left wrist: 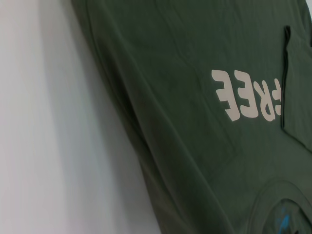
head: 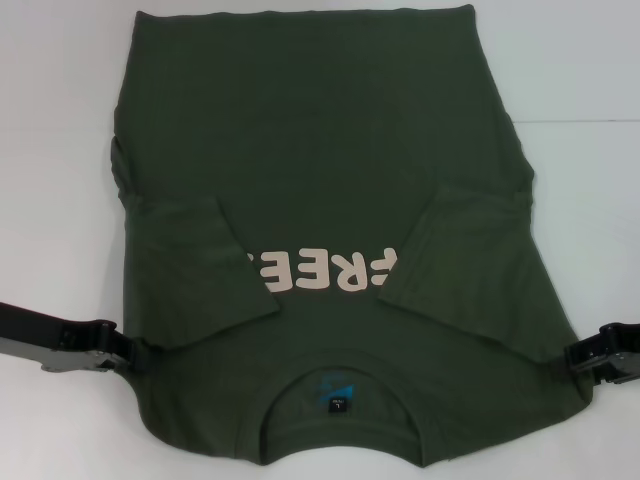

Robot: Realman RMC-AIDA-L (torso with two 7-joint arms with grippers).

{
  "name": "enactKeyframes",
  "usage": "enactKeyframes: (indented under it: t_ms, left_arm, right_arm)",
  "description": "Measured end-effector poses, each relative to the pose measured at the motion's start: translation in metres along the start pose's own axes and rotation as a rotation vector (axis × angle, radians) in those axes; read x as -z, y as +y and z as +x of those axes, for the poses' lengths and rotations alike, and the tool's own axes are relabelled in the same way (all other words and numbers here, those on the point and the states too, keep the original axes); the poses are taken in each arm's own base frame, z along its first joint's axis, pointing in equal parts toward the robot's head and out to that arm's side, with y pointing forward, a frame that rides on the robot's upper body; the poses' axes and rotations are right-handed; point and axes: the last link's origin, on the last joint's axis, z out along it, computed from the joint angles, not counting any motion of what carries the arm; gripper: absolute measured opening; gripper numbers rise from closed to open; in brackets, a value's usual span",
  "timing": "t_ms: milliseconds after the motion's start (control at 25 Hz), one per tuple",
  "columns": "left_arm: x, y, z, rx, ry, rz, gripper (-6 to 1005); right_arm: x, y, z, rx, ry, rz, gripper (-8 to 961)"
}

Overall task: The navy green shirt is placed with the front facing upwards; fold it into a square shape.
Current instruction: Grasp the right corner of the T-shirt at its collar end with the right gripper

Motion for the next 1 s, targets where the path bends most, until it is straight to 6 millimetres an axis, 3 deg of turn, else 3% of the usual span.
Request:
enactKeyframes:
  t_ms: [480, 760, 1000]
  left_arm:
    - [0.0, 0.0, -0.001, 0.001, -0.002, 0.0, 53]
    - [0.0, 0.001, 0.0, 0.0, 0.005, -0.009, 53]
    - [0.0, 0.001, 0.0, -0.001, 0.004, -0.01, 52]
  right_arm:
    - [0.005, -0.002, -0.001, -0.003, 0.005, 0.008, 516]
    - [-0.002, 0.0, 0.0, 0.02, 0.034, 0.037, 475]
    - [-0.007, 0.001, 0.0, 0.033, 0.047, 0.057, 225]
